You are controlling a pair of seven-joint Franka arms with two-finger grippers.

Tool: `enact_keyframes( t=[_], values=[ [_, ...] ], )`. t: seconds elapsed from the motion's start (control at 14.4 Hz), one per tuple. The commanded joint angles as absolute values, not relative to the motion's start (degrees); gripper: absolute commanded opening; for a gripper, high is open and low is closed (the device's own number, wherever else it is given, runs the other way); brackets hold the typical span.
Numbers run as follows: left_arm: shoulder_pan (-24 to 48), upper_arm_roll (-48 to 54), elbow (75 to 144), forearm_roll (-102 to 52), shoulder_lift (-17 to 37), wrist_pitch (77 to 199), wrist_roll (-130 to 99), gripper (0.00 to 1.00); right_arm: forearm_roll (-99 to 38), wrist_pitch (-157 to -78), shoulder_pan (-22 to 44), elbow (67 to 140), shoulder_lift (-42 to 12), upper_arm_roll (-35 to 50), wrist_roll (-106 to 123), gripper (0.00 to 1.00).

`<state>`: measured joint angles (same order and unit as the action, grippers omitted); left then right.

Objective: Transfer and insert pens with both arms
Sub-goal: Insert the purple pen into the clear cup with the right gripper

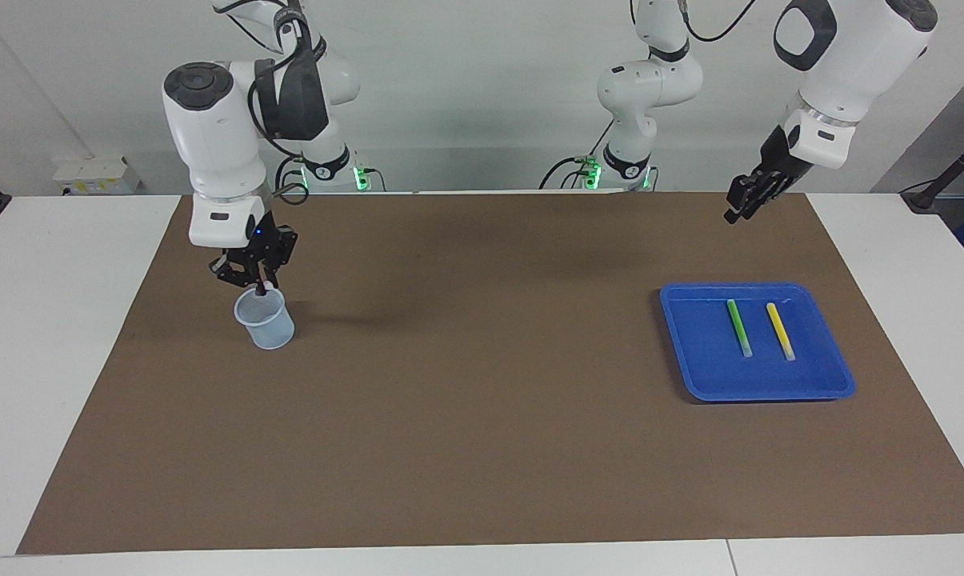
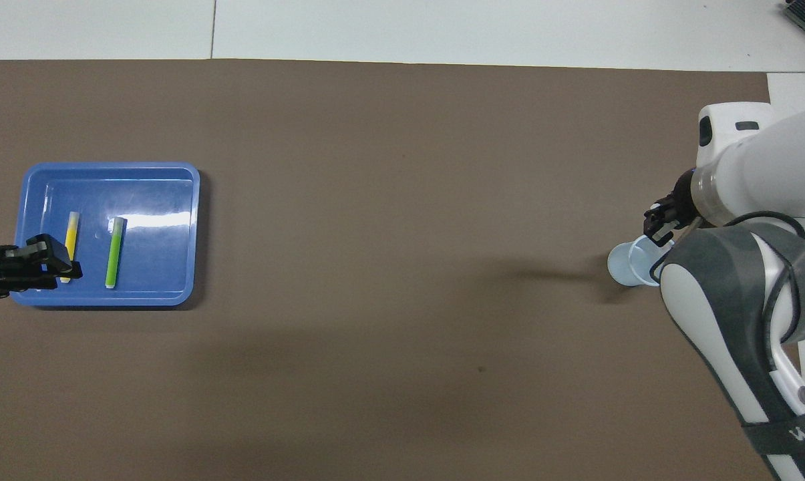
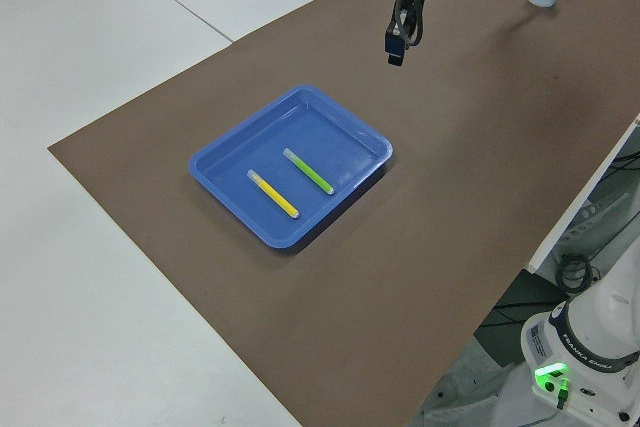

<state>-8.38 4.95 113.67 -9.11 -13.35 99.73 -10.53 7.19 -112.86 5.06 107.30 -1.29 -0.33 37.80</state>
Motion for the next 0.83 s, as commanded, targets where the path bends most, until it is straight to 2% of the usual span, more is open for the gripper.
enact_keyframes(
  t=[0.0, 0.28, 0.49, 0.69, 0.76],
  values=[
    [-10.4, 5.2, 117.4, -10.0, -14.4, 103.2, -3.2, 0.38, 8.1, -119.4, 4.0, 113.4, 0.0, 0.6, 38.5, 0.00],
    [-11.6, 5.2, 121.8, -10.0, -13.5, 109.7, -0.1, 0.42, 8.0, -122.4, 4.1, 116.5, -0.2, 0.6, 36.3, 0.00],
    [-13.2, 5.1, 122.1, -9.9, -10.6, 113.0, 0.9, 0.43, 8.0, -124.5, 3.2, 119.0, -0.1, 0.6, 36.4, 0.00],
    [-14.2, 5.1, 122.2, -9.4, -7.1, 117.6, 1.8, 0.44, 7.9, -123.2, 1.8, 119.0, 0.1, 0.6, 37.0, 0.00],
    [-14.2, 5.1, 122.1, -9.1, -6.0, 119.3, 1.8, 0.45, 8.0, -122.3, 0.6, 119.0, 0.1, 0.6, 37.1, 0.06]
  ],
)
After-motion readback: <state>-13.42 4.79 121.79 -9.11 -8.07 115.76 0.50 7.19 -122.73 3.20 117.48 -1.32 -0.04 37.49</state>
